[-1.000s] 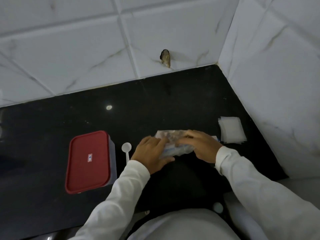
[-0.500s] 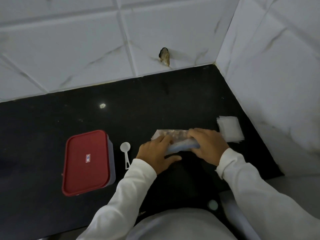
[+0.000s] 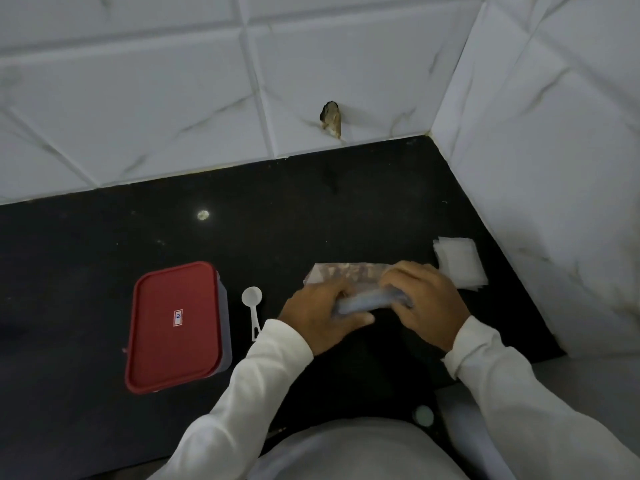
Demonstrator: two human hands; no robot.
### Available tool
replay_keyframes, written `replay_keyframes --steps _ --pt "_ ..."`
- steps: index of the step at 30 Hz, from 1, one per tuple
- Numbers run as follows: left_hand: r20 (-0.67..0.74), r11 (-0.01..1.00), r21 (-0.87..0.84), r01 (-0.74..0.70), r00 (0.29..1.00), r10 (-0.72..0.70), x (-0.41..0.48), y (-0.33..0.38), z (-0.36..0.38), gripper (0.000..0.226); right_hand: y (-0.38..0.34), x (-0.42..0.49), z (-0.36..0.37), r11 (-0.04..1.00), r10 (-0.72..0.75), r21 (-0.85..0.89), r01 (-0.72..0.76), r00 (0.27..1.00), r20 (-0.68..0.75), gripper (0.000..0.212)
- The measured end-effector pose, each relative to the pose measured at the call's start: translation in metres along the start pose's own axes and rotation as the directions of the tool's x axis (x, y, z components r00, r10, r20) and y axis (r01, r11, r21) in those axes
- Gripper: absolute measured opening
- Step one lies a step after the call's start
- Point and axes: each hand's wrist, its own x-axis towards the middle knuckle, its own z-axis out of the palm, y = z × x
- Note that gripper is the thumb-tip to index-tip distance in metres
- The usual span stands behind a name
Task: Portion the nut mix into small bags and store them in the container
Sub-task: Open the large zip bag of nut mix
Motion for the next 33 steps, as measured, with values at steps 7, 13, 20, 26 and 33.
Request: replay_keyframes --steps 7,13,20,26,33 --pt "-0.055 0.991 -0.096 -0.098 0.994 0.093 -0.011 0.018 0.011 0.025 -0.011 0.027 -0.004 0.995 -0.026 -0.095 0.016 0.994 -0.109 0.033" --pt "-0.356 0.786 -0.603 -0.139 0.928 -0.109 -0.009 0.031 0.027 0.033 -0.034 0.041 0.001 0.993 0.111 0.076 -0.090 0.927 -0.359 0.024" --pt "-0.299 0.536 -0.832 -0.144 0.930 -0.213 0.004 0.054 0.016 0.023 -0.066 0.019 -0.023 0.450 0.593 0.772 -0.448 0.797 0.116 0.026" --pt "-0.203 0.371 -0.921 -0.117 0.958 -0.203 0.017 0.053 -0.004 0.025 -0.066 0.027 -0.039 0.599 0.458 0.720 -0.351 0.887 0.051 0.018" --pt "-0.396 0.487 -0.825 -0.288 0.908 -0.134 0.026 0.061 -0.028 0.017 -0.075 0.043 -0.050 0.776 0.384 0.599 -0.196 0.901 -0.203 0.024"
